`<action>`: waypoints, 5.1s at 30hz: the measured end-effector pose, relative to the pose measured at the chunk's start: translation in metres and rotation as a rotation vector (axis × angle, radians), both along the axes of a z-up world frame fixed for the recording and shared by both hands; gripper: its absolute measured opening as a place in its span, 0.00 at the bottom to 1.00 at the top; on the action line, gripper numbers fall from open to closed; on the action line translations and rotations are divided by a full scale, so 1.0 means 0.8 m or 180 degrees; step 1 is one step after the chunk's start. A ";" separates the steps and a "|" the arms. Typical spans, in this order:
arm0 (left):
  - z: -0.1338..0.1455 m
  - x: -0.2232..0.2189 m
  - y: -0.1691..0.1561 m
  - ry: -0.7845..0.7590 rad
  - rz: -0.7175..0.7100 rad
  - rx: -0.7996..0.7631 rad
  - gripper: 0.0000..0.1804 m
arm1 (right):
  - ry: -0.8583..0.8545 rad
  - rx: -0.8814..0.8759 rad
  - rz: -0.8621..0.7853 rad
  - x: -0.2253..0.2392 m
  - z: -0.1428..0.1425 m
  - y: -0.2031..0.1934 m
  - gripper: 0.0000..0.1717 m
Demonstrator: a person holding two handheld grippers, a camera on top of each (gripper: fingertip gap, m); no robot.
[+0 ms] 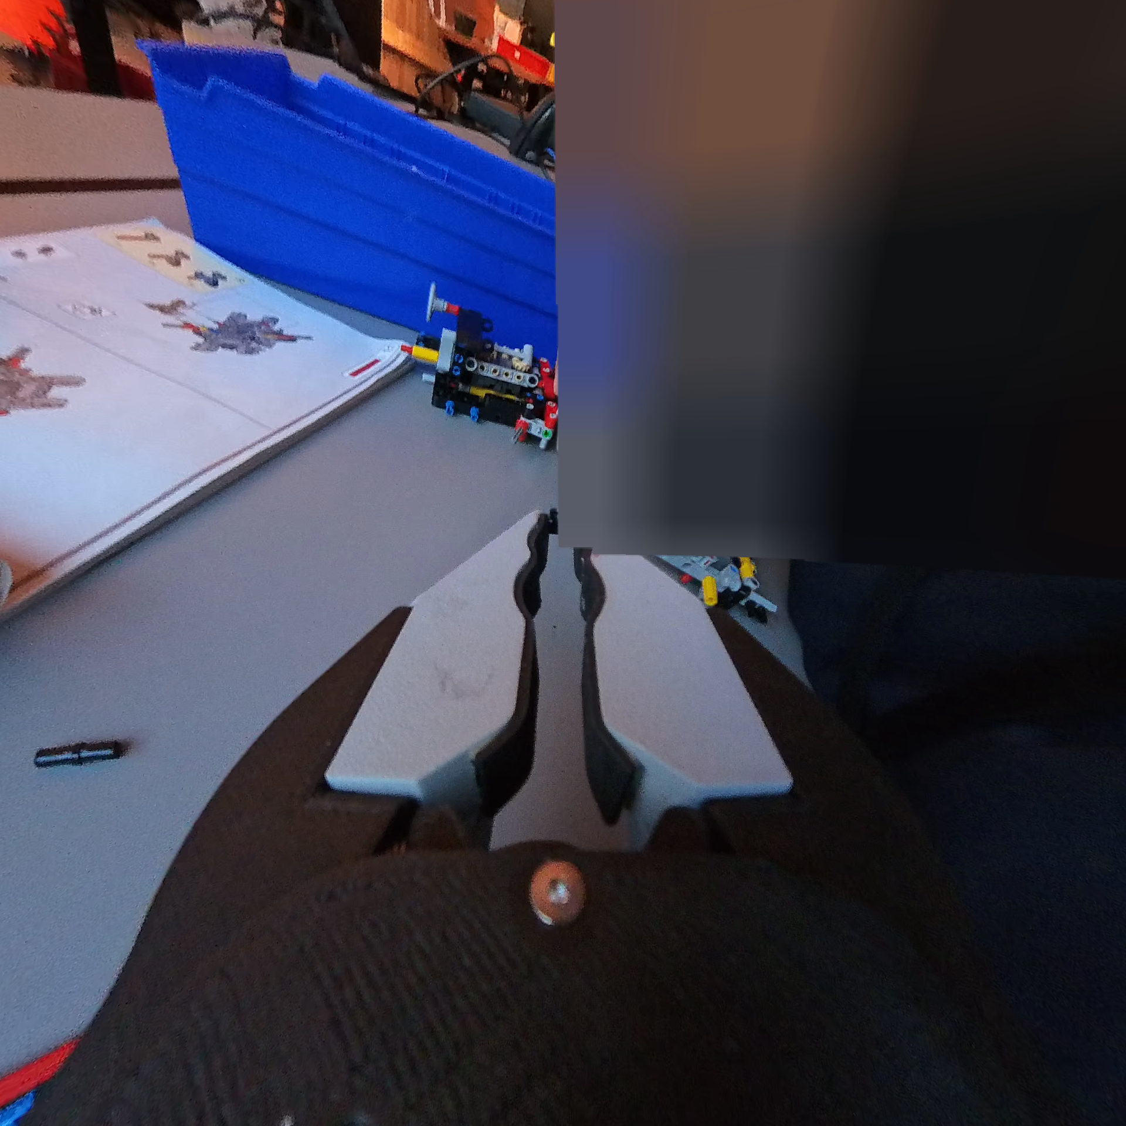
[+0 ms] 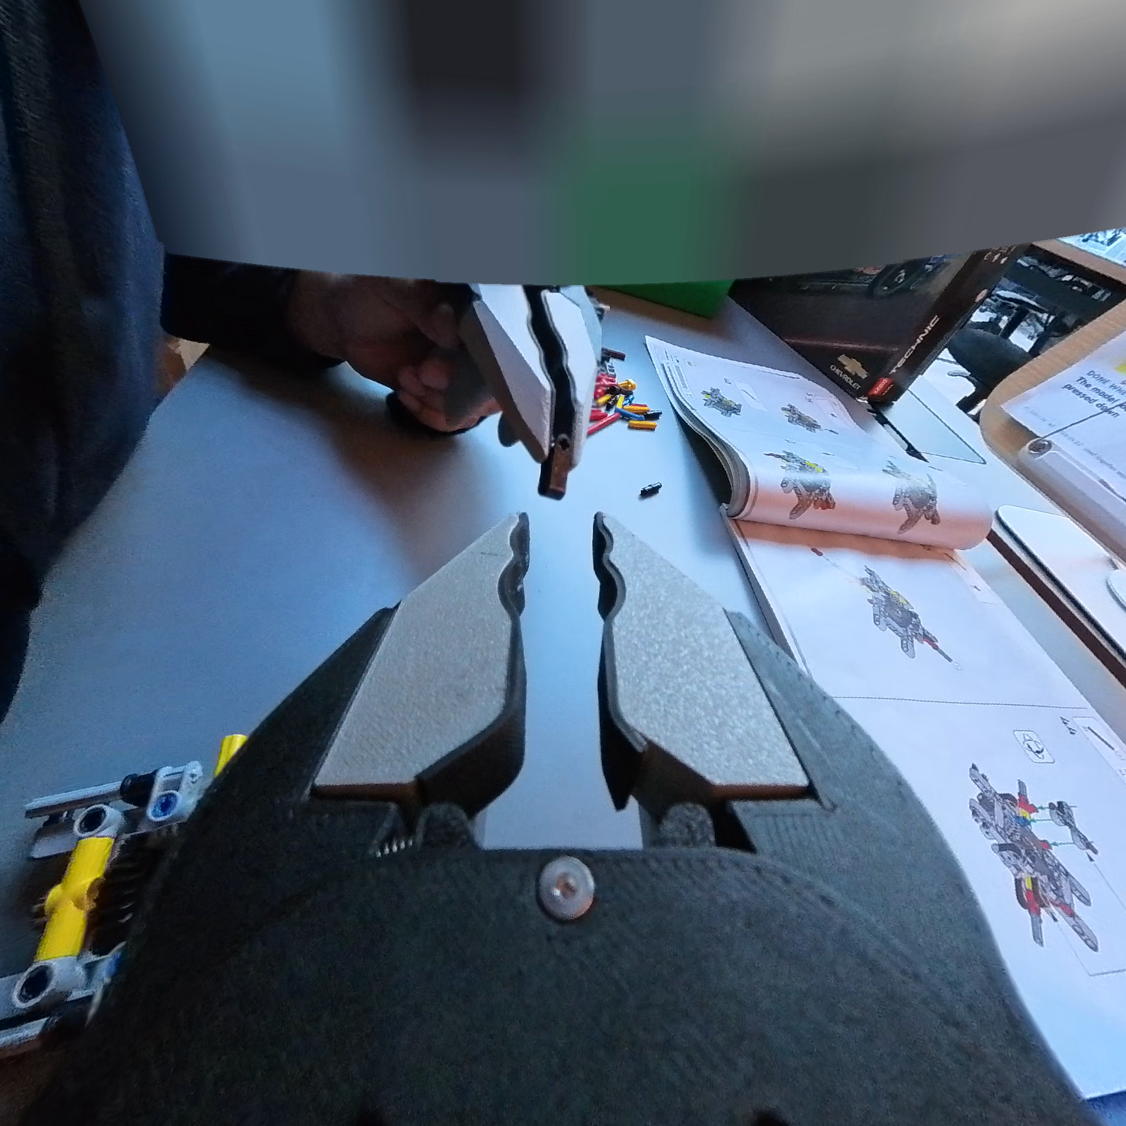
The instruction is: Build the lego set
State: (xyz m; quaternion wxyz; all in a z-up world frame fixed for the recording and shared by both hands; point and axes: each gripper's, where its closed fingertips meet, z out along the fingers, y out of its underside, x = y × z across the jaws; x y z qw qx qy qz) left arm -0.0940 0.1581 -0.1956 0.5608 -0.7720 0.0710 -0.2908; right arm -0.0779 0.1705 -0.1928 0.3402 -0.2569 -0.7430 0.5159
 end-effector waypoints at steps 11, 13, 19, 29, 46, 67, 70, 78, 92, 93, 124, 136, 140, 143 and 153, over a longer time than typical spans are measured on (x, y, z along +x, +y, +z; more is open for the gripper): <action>0.031 -0.016 -0.002 0.0172 0.0228 0.0212 0.03 | 0.0220 0.0453 -0.0337 -0.009 0.002 0.011 0.13; 0.036 -0.020 -0.002 0.0182 0.0252 0.0266 0.03 | 0.0283 0.0563 -0.0367 -0.009 0.004 0.010 0.13; 0.079 -0.054 -0.018 -0.0023 0.0320 0.0569 0.03 | 0.0348 0.0713 -0.0559 -0.011 0.004 0.019 0.13; 0.063 -0.025 -0.085 -0.0107 0.0810 -0.0094 0.03 | 0.0316 0.0341 -0.0813 -0.006 0.018 0.045 0.12; -0.072 -0.104 -0.195 0.0970 0.1560 -0.1906 0.03 | 0.0298 0.0318 -0.0767 -0.002 0.020 0.043 0.12; -0.004 0.038 -0.100 0.0799 0.0471 -0.0563 0.03 | 0.0278 0.0981 0.0127 0.032 -0.006 -0.064 0.14; -0.006 0.053 -0.084 0.0524 0.0460 -0.0540 0.02 | 0.0413 0.1092 0.0157 0.038 -0.002 -0.071 0.14; -0.010 0.086 -0.067 -0.0046 0.0315 -0.0569 0.03 | 0.0613 0.1578 0.0304 0.051 -0.014 -0.092 0.08; -0.012 0.082 -0.064 -0.0189 0.0442 -0.0515 0.03 | 0.0667 0.1731 0.0200 0.046 -0.018 -0.089 0.06; -0.011 0.081 -0.063 -0.0225 0.0448 -0.0499 0.03 | 0.0667 0.1737 0.0185 0.045 -0.018 -0.088 0.05; -0.022 0.036 -0.056 0.0023 0.1082 -0.0374 0.14 | 0.0474 0.1376 -0.0753 0.006 0.003 -0.005 0.03; -0.011 0.033 -0.050 -0.0100 0.1077 -0.0206 0.14 | 0.0434 0.1293 -0.0701 0.005 0.000 -0.013 0.03; -0.008 0.032 -0.052 -0.0152 0.1080 -0.0153 0.14 | 0.0347 0.1197 -0.0704 0.002 -0.004 -0.011 0.03; -0.007 0.032 -0.052 -0.0117 0.1093 -0.0139 0.14 | 0.0339 0.1155 -0.0719 0.001 -0.004 -0.009 0.03; -0.005 0.036 -0.051 0.0055 0.1091 -0.0071 0.14 | 0.0325 0.0877 -0.0709 0.001 0.003 -0.004 0.03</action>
